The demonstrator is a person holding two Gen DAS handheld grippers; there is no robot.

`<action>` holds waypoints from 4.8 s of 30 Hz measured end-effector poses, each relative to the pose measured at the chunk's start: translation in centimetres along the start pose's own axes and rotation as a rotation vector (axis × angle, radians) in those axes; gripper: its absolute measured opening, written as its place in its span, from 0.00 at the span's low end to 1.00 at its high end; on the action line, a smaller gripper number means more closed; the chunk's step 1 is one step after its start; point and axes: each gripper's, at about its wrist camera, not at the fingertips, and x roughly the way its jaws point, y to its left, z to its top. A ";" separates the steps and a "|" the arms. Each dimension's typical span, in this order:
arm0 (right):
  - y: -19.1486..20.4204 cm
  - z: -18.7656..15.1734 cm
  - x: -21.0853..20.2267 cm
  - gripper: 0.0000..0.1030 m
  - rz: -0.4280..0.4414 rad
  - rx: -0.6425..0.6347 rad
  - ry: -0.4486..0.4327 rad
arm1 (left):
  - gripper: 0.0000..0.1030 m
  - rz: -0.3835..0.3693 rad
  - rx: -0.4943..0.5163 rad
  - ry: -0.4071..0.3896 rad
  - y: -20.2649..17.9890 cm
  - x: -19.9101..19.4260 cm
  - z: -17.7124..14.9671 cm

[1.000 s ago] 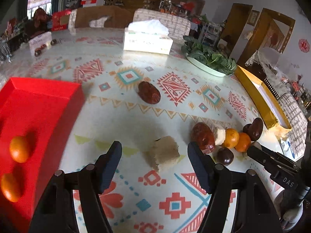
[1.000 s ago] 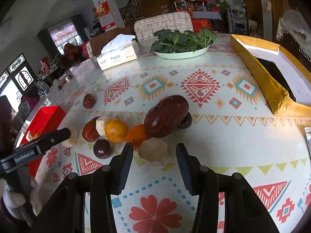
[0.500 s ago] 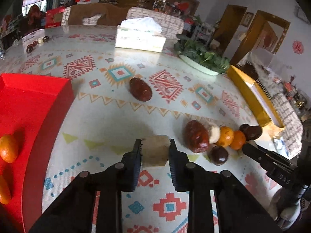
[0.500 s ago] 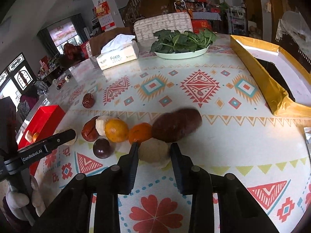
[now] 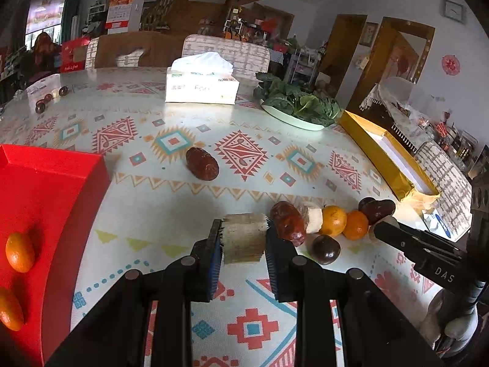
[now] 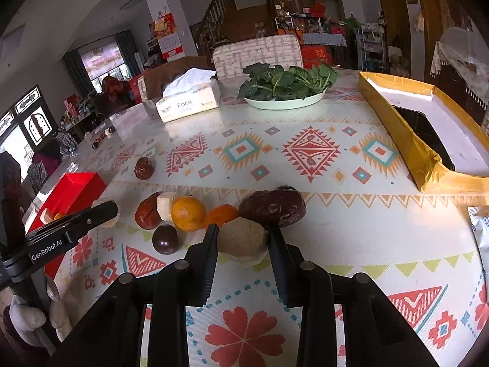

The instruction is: Organize fruits

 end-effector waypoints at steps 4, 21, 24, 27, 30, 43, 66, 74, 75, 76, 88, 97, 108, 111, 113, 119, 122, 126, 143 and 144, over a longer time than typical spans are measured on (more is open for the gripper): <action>0.0 0.0 -0.2 0.35 -0.003 0.001 -0.007 | 0.24 0.011 -0.007 -0.014 0.2 -0.2 -0.1; 0.0 0.0 -0.5 0.35 -0.028 0.000 -0.023 | 0.24 0.046 0.063 -0.152 -0.9 -7.7 -1.2; 0.6 0.0 -1.1 0.35 -0.023 -0.014 -0.027 | 0.24 0.067 0.067 -0.192 0.1 -10.9 -1.6; 1.7 0.3 -2.7 0.35 0.037 -0.003 -0.040 | 0.24 0.097 0.050 -0.226 1.9 -13.8 -1.9; 3.5 1.0 -4.0 0.35 0.097 -0.024 -0.051 | 0.24 0.134 0.029 -0.253 4.0 -15.9 -2.2; 16.6 3.1 -1.7 0.35 0.476 -0.092 0.100 | 0.24 0.327 -0.149 -0.212 15.1 -18.4 -3.8; 33.1 2.9 12.9 0.35 0.515 -0.206 0.360 | 0.25 0.296 -0.201 -0.084 20.2 -13.2 -4.1; 33.7 2.6 14.1 0.35 0.513 -0.204 0.382 | 0.56 0.293 -0.192 -0.121 19.9 -14.2 -4.1; 33.7 2.6 14.1 0.35 0.512 -0.204 0.384 | 0.56 0.295 -0.188 -0.124 19.8 -14.3 -4.1; 33.8 2.5 14.2 0.35 0.510 -0.205 0.383 | 0.57 0.297 -0.185 -0.126 19.6 -14.4 -4.1; 32.8 3.5 11.5 0.40 0.531 -0.190 0.311 | 0.74 0.316 -0.191 -0.156 17.5 -16.9 -4.5; 28.9 3.4 4.9 0.53 0.506 -0.223 0.173 | 0.92 0.419 -0.172 -0.371 13.4 -21.8 -4.7; 23.4 0.8 -4.1 0.62 0.457 -0.277 -0.031 | 1.00 0.500 -0.213 -0.610 9.2 -28.1 -6.2; 22.4 0.2 -5.7 0.64 0.447 -0.287 -0.064 | 1.00 0.408 -0.116 -0.722 6.8 -29.4 -7.4; 21.5 -0.3 -6.7 0.68 0.439 -0.288 -0.084 | 1.00 0.348 -0.045 -0.785 5.1 -30.1 -8.2; 18.0 -1.4 -8.9 0.74 0.396 -0.280 -0.137 | 1.00 0.243 0.113 -0.853 0.2 -31.7 -8.6; 16.0 -1.7 -9.6 0.76 0.365 -0.268 -0.154 | 1.00 0.261 0.142 -0.805 -1.1 -31.0 -7.9; 12.8 -1.7 -9.1 0.77 0.324 -0.221 -0.147 | 1.00 0.311 0.149 -0.664 -1.6 -27.8 -6.6; 5.3 -0.7 -8.2 0.77 0.188 -0.149 -0.105 | 1.00 0.248 0.069 -0.402 -0.2 -20.3 -4.0; 4.4 -0.2 -8.1 0.77 0.176 -0.130 -0.104 | 1.00 0.237 0.062 -0.381 -0.1 -19.6 -4.0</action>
